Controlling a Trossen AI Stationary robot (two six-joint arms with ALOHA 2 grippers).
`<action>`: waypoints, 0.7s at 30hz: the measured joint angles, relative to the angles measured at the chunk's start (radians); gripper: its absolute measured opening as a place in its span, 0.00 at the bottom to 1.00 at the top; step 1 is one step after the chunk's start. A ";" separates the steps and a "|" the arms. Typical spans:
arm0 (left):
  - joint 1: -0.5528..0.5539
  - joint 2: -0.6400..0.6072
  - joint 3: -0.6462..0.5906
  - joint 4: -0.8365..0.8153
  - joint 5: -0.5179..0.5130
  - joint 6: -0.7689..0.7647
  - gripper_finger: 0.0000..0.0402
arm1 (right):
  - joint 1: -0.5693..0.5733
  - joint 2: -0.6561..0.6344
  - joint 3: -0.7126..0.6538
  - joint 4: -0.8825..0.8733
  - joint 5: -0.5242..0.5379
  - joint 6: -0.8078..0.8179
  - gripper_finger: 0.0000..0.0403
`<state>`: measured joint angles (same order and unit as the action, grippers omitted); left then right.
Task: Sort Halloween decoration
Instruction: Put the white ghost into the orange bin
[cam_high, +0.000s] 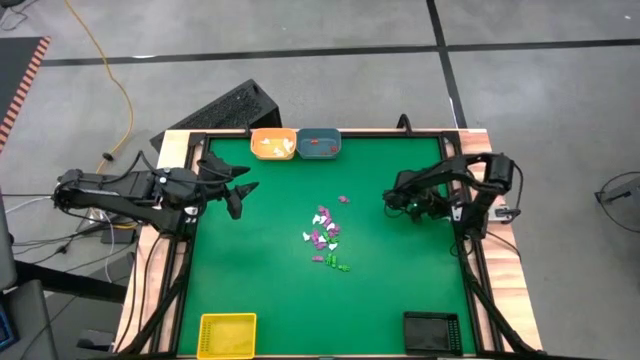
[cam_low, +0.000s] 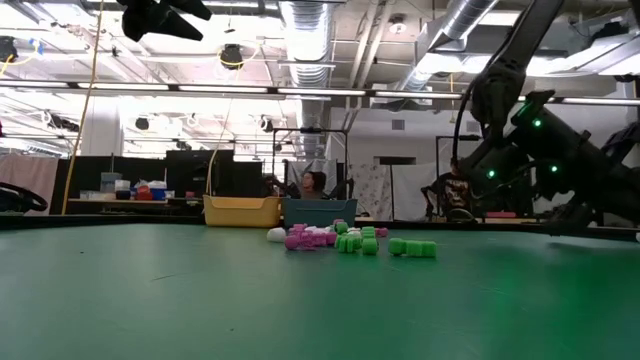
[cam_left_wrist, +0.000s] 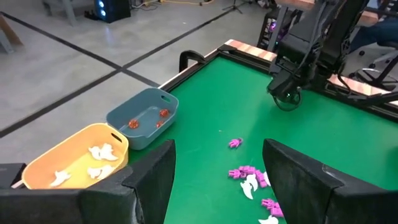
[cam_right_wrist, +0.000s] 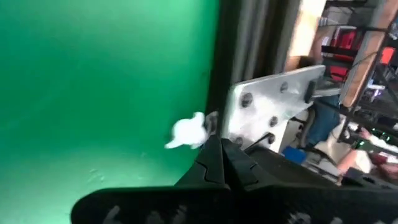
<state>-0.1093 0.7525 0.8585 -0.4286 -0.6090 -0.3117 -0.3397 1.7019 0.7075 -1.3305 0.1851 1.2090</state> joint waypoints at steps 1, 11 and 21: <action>0.000 0.000 0.000 0.000 0.000 0.005 0.58 | -0.001 0.013 0.000 0.000 -0.002 -0.008 0.00; 0.000 0.000 0.000 0.000 0.000 0.023 0.58 | -0.023 0.066 -0.004 -0.020 -0.032 -0.111 0.00; 0.000 0.000 0.000 -0.008 0.000 0.027 0.58 | -0.084 0.068 -0.028 0.084 -0.083 -0.184 0.00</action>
<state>-0.1097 0.7525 0.8585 -0.4366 -0.6090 -0.2844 -0.4238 1.7703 0.6793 -1.2465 0.1023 1.0251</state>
